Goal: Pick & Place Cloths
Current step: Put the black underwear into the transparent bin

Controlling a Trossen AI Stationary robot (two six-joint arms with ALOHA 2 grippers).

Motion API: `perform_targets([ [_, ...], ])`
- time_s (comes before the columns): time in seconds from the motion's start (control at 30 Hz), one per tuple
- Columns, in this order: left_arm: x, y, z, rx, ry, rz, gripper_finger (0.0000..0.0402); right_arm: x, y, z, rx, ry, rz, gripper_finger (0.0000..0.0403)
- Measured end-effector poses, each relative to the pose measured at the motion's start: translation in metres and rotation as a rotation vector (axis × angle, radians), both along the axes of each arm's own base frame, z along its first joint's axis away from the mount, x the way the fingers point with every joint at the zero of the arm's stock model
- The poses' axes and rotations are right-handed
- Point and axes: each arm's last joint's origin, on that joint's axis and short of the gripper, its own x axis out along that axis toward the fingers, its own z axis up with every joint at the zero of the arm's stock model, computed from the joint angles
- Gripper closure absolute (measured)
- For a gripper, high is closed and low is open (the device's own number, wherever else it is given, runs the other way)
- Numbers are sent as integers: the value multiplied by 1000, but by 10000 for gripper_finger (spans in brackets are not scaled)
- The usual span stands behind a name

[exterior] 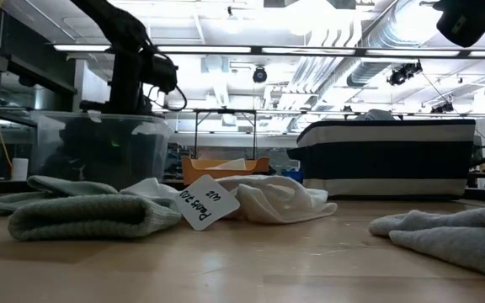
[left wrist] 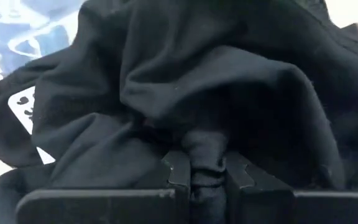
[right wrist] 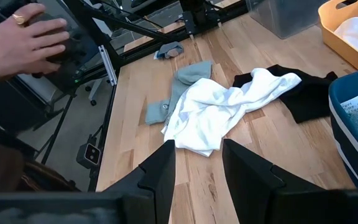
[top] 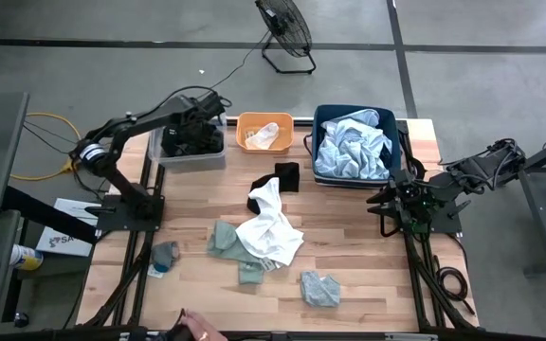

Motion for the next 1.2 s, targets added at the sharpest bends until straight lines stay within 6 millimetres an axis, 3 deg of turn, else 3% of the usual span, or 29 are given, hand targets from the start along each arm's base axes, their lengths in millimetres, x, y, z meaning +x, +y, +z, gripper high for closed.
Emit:
perform_targets([
  [0.23,-7,9,-8,-13,-18,79,363,0,0,0,0,0,0,279],
  [0.5,-15,3,-41,-66,-71,89,370,0,0,0,0,0,0,279],
  [0.63,-18,2,-47,-75,-67,90,359,0,0,0,0,0,0,279],
  [0.9,-24,-4,-23,35,-113,36,300,0,0,0,0,0,0,279],
  [1.2,-35,-17,11,173,-166,-7,156,0,0,0,0,0,0,279],
])
